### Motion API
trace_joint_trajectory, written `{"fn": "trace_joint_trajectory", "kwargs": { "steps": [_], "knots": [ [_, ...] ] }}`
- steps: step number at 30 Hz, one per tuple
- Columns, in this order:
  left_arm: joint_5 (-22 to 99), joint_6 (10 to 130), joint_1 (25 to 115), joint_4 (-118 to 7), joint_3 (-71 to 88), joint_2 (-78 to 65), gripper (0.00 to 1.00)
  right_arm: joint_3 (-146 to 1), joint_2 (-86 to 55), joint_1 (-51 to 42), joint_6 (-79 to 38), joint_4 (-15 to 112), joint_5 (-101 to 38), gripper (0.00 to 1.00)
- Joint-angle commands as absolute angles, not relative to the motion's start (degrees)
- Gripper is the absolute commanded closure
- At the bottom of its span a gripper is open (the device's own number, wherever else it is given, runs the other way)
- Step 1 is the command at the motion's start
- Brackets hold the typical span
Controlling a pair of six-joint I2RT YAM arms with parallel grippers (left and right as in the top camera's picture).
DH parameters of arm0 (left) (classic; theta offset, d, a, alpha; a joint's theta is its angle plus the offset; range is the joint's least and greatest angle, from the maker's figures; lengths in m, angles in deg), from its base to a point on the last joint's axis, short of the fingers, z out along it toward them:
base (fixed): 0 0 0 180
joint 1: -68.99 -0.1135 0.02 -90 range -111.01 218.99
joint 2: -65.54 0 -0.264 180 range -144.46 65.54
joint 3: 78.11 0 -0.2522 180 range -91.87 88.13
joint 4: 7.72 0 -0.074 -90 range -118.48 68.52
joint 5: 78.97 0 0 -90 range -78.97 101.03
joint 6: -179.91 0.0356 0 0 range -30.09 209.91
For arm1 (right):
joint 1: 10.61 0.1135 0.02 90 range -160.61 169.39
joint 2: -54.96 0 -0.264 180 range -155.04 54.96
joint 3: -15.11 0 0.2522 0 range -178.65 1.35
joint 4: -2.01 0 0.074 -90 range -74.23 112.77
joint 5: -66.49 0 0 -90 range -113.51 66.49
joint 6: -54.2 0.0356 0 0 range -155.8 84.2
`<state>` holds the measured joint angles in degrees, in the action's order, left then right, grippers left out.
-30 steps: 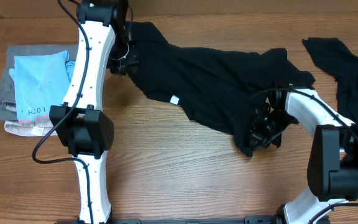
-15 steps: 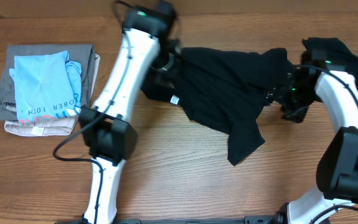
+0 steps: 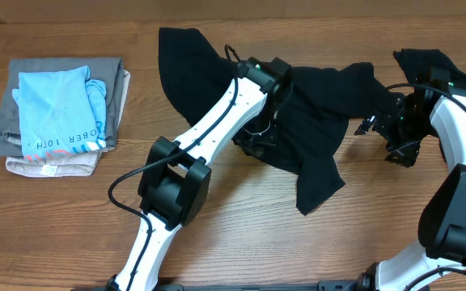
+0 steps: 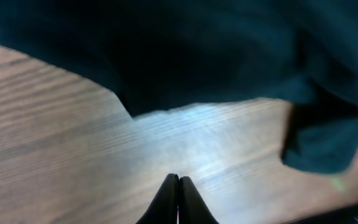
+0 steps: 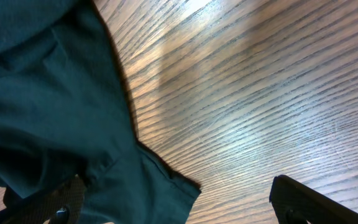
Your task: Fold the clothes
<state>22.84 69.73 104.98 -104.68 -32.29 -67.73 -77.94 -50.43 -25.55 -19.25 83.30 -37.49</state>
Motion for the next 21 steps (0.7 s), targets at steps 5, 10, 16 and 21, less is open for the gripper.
{"fn": "trace_joint_trajectory", "kwargs": {
  "steps": [5, 10, 16, 21],
  "knots": [
    [19.37, 64.44, 102.66, -97.53, -26.32, -68.08, 0.96, -78.97, -50.17, -25.42, -19.05, 83.28, -37.23, 0.0],
    [19.39, 60.83, 100.61, -94.43, -25.05, -68.08, 0.96, -78.97, -50.17, -25.42, -19.05, 83.28, -37.23, 0.0],
    [19.61, 59.74, 99.34, -92.13, -24.38, -68.08, 0.96, -78.97, -50.17, -25.42, -19.05, 83.28, -37.23, 0.0],
    [19.48, 57.34, 99.38, -89.77, -21.77, -68.12, 0.96, -78.97, -50.17, -25.42, -19.05, 83.28, -37.23, 0.0]
  ]
}}
